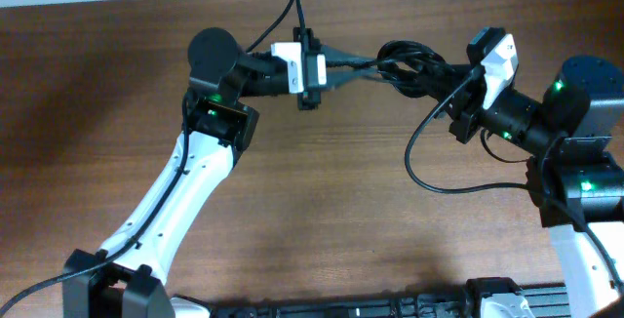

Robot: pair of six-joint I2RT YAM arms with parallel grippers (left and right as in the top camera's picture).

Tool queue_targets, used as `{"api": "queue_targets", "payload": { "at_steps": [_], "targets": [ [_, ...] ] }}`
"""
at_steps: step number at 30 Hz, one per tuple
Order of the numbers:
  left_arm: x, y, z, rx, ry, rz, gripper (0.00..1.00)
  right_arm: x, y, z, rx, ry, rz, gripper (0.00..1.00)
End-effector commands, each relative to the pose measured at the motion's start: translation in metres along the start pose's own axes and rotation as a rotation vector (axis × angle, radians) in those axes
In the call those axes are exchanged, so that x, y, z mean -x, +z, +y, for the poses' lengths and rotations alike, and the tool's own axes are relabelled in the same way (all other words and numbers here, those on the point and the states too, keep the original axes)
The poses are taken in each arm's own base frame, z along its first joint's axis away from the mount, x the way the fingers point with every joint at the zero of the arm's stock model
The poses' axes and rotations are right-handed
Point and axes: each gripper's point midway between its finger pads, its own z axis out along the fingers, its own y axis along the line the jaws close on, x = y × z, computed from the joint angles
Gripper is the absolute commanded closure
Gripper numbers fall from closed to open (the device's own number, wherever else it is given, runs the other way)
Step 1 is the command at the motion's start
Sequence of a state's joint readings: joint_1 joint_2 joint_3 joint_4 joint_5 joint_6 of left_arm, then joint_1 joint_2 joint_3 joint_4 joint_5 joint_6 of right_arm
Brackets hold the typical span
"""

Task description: Untangle cables

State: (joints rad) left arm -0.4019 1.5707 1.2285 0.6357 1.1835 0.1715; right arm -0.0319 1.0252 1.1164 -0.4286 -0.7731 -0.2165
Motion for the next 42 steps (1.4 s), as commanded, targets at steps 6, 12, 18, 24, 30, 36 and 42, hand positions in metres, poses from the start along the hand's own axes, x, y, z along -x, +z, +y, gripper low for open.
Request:
{"api": "queue_targets", "payload": {
  "at_steps": [6, 12, 18, 24, 30, 36, 42],
  "targets": [
    [-0.028, -0.031, 0.092, 0.602, -0.326, 0.07, 1.0, 0.008, -0.003, 0.004, 0.014, -0.016, -0.017, 0.96],
    [-0.035, -0.043, 0.106, 0.718, -0.44, 0.051, 1.0, 0.005, -0.003, -0.009, -0.059, -0.016, -0.001, 0.96],
    [-0.073, -0.059, 0.107, 0.841, -0.584, 0.153, 0.96, 0.019, -0.004, -0.011, -0.07, -0.039, -0.052, 0.96],
    [-0.1, -0.062, 0.094, 0.844, -0.693, 0.244, 0.01, 0.043, -0.006, -0.014, -0.083, -0.063, -0.14, 0.96],
    [-0.09, -0.071, 0.097, 0.854, -0.678, 0.229, 0.01, 0.04, -0.007, -0.023, -0.132, -0.053, -0.127, 0.96],
    [-0.035, -0.054, 0.077, 0.612, -0.178, 0.297, 0.01, 0.035, -0.006, -0.023, -0.135, -0.038, -0.11, 0.96],
    [-0.012, -0.026, 0.036, 0.31, 0.02, 0.222, 0.01, 0.033, -0.004, 0.007, 0.045, -0.029, -0.11, 0.96]
  ]
}}
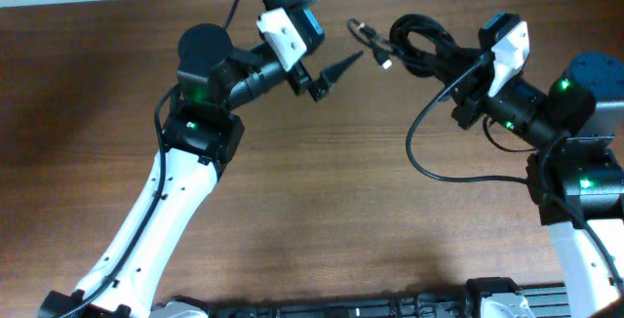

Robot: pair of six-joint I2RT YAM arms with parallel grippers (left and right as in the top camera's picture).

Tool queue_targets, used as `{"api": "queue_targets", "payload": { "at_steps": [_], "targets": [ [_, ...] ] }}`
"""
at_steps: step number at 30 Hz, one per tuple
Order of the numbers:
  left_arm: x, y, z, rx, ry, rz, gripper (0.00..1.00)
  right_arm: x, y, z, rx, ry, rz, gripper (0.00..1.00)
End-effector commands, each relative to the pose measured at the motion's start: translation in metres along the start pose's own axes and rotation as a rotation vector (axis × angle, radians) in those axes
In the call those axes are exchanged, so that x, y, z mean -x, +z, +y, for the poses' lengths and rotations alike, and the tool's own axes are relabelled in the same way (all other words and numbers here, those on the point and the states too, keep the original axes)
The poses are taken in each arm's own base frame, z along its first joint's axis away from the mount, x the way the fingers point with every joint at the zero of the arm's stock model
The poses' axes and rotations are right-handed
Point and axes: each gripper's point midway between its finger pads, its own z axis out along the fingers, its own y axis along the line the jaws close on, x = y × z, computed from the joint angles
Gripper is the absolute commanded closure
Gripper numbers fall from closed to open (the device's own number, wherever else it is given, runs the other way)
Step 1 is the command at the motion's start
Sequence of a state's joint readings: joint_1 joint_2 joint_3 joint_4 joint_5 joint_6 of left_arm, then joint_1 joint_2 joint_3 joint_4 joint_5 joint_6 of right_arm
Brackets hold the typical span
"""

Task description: Untangle cables

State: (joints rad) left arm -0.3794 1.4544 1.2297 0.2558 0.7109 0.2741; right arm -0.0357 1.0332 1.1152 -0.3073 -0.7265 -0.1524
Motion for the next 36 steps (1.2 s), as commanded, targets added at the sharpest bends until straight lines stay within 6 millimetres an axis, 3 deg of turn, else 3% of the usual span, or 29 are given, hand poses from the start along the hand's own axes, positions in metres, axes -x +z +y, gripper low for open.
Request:
{"api": "queue_targets", "payload": {
  "at_steps": [1, 5, 11, 16, 17, 18, 20, 22, 25, 30, 32, 33, 36],
  "targets": [
    [0.018, -0.001, -0.025, -0.123, 0.142, -0.071, 0.01, 0.013, -0.005, 0.025, 0.128, -0.01, -0.039, 0.96],
    [0.029, 0.009, -0.048, -0.168, 0.254, -0.116, 0.01, 0.006, -0.006, 0.03, 0.156, 0.02, -0.014, 0.96],
    [0.038, 0.021, -0.081, -0.239, 0.26, -0.153, 0.01, 0.002, -0.006, 0.033, 0.168, 0.038, 0.003, 0.96],
    [0.028, 0.029, -0.089, -0.263, 0.257, -0.139, 0.01, 0.002, 0.0, 0.051, 0.225, 0.028, 0.005, 0.96],
    [0.024, 0.032, -0.084, -0.241, 0.253, -0.125, 0.13, 0.003, 0.0, 0.053, 0.232, 0.027, 0.005, 0.96],
    [0.019, 0.036, -0.074, -0.185, 0.249, -0.096, 0.43, 0.003, 0.0, 0.054, 0.236, 0.026, 0.005, 0.96],
    [0.012, 0.039, -0.062, -0.119, 0.245, -0.062, 0.71, 0.003, 0.0, 0.054, 0.236, 0.026, 0.005, 0.96],
    [0.011, 0.04, -0.061, -0.11, 0.244, -0.057, 0.77, 0.003, 0.0, 0.054, 0.236, 0.026, 0.005, 0.96],
    [0.011, 0.04, -0.061, -0.111, 0.244, -0.057, 1.0, 0.003, 0.0, 0.055, 0.237, 0.027, 0.005, 0.96],
    [0.008, 0.041, -0.054, -0.071, 0.239, -0.035, 1.0, 0.003, 0.0, 0.054, 0.236, 0.026, 0.005, 0.95],
    [0.003, 0.042, -0.037, 0.027, 0.193, 0.003, 1.0, 0.002, 0.001, 0.05, 0.213, 0.025, 0.008, 0.62],
    [-0.001, 0.04, -0.02, 0.114, 0.128, 0.033, 1.0, 0.001, 0.003, 0.043, 0.166, 0.025, 0.015, 0.41],
    [-0.01, 0.031, 0.007, 0.225, 0.02, 0.064, 1.0, -0.002, 0.004, 0.021, 0.037, 0.02, 0.032, 0.3]
  ]
}}
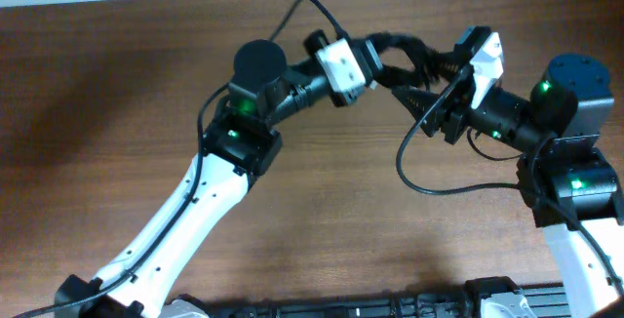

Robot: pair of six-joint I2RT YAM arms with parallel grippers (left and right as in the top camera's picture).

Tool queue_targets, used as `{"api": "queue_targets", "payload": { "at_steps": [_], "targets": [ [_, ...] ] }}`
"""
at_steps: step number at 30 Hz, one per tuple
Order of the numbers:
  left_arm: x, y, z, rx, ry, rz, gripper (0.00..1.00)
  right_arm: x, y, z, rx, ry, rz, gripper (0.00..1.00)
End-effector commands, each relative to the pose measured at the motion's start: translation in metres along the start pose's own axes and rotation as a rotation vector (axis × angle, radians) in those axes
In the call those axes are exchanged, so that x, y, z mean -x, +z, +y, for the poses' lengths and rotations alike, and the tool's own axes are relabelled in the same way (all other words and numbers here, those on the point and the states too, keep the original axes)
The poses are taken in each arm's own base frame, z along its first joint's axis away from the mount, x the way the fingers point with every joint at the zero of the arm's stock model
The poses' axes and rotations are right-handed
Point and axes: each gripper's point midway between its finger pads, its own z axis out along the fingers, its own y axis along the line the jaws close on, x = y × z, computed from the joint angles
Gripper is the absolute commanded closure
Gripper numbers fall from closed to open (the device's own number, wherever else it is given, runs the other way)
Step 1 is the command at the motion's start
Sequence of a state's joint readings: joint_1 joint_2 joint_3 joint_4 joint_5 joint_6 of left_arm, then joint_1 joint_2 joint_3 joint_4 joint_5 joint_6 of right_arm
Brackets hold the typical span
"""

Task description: Untangle cables

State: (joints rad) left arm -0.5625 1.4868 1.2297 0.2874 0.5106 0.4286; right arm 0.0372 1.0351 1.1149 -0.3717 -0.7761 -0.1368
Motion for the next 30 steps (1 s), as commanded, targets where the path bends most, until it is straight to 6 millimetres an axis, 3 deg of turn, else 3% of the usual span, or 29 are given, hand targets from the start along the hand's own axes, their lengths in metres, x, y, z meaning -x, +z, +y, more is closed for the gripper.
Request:
{"api": "queue_targets", "payload": {
  "at_steps": [1, 5, 10, 13, 16, 24, 30],
  "targets": [
    [-0.027, -0.014, 0.054, 0.226, -0.186, 0.086, 1.0, 0.01, -0.008, -0.02, -0.148, -0.032, -0.012, 0.26],
    [-0.042, -0.029, 0.073, 0.26, -0.298, 0.103, 1.0, 0.016, -0.019, -0.037, -0.281, -0.05, -0.022, 0.19],
    [-0.035, -0.031, 0.062, 0.13, -0.336, 0.057, 1.0, 0.017, -0.034, -0.064, -0.469, -0.052, -0.015, 0.15],
    [-0.02, -0.03, 0.052, 0.056, -0.372, 0.0, 1.0, 0.017, -0.034, -0.064, -0.467, 0.02, -0.034, 0.08],
    [0.001, -0.03, 0.044, -0.023, -0.418, -0.081, 1.0, 0.018, -0.03, -0.055, -0.414, 0.021, -0.04, 0.08],
    [0.016, -0.029, 0.034, -0.081, -0.434, -0.126, 1.0, 0.022, -0.017, -0.025, -0.209, 0.011, -0.058, 0.08],
    [0.023, -0.022, 0.018, -0.121, -0.436, -0.136, 1.0, 0.023, -0.016, -0.025, -0.21, 0.001, -0.058, 0.08]
  ]
}}
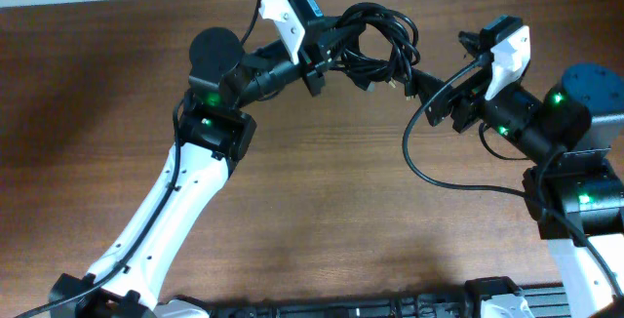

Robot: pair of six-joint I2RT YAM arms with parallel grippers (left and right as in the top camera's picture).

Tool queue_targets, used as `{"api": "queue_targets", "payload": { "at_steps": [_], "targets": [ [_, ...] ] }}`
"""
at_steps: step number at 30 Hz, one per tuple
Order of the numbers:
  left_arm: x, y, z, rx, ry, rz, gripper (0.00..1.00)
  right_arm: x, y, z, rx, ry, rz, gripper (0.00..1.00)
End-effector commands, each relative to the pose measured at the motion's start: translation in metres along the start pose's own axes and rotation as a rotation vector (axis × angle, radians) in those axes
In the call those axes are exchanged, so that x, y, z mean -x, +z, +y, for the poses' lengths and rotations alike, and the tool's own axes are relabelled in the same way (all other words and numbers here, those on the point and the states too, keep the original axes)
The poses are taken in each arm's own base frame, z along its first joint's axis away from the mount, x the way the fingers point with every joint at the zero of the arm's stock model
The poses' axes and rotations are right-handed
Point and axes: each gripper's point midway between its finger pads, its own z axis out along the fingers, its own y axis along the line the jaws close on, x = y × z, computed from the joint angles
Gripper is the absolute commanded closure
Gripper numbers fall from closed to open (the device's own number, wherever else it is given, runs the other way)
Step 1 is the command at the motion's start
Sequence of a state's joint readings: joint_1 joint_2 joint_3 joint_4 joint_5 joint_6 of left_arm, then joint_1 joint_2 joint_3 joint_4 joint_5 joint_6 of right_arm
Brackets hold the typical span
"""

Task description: Untangle cables

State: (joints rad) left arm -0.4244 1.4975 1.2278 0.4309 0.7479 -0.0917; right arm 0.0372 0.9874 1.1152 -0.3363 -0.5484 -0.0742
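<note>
A black cable bundle [382,37] of tangled loops hangs above the far middle of the table. My left gripper [336,50] reaches in from the left and is shut on the bundle's left side. Loose plug ends [395,82] stick out at the bundle's lower right. My right gripper [421,86] points left with its tip right at those ends. Its fingers look drawn together, but the overhead view does not show whether a strand lies between them.
The brown wooden table [312,211] runs under both arms. A thin black wire [419,167] loops down from the right arm toward its base. The table's far edge lies just behind the bundle.
The left gripper and the bundle have shifted left and farther back. The right gripper has drawn back to the right and up, now at the bundle's lower right end.
First the left gripper pulled a strand leftward out of the bundle held at the right gripper. Then the left gripper stood apart, and the bundle hung at the right gripper. Later both grippers met at the bundle. Now the left holds it.
</note>
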Motion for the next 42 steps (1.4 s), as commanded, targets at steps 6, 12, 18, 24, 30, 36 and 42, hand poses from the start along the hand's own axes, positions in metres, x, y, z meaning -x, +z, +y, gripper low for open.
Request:
{"api": "queue_targets", "payload": {
  "at_steps": [6, 12, 18, 24, 30, 36, 42],
  "targets": [
    [0.011, 0.005, -0.04, -0.178, 0.02, -0.031, 1.0, 0.021, -0.002, 0.003, 0.012, -0.042, -0.068, 0.08],
    [0.009, 0.012, -0.063, -0.244, 0.006, -0.027, 1.0, 0.032, -0.003, 0.003, 0.01, -0.067, -0.109, 0.09],
    [0.014, 0.011, -0.086, -0.346, 0.035, -0.046, 1.0, 0.02, 0.004, -0.025, -0.127, -0.038, -0.063, 0.14],
    [0.021, 0.004, -0.082, -0.356, 0.07, -0.066, 1.0, -0.012, 0.002, -0.078, -0.408, 0.012, 0.061, 0.15],
    [0.022, -0.011, -0.056, -0.316, 0.09, -0.059, 1.0, -0.017, -0.011, -0.102, -0.565, 0.011, 0.084, 0.15],
    [0.024, -0.018, -0.031, -0.229, 0.095, -0.061, 1.0, -0.018, -0.009, -0.098, -0.546, 0.014, 0.088, 0.15],
    [0.028, -0.016, -0.013, -0.128, 0.091, -0.077, 1.0, -0.016, 0.005, -0.066, -0.34, 0.019, 0.073, 0.16]
  ]
}}
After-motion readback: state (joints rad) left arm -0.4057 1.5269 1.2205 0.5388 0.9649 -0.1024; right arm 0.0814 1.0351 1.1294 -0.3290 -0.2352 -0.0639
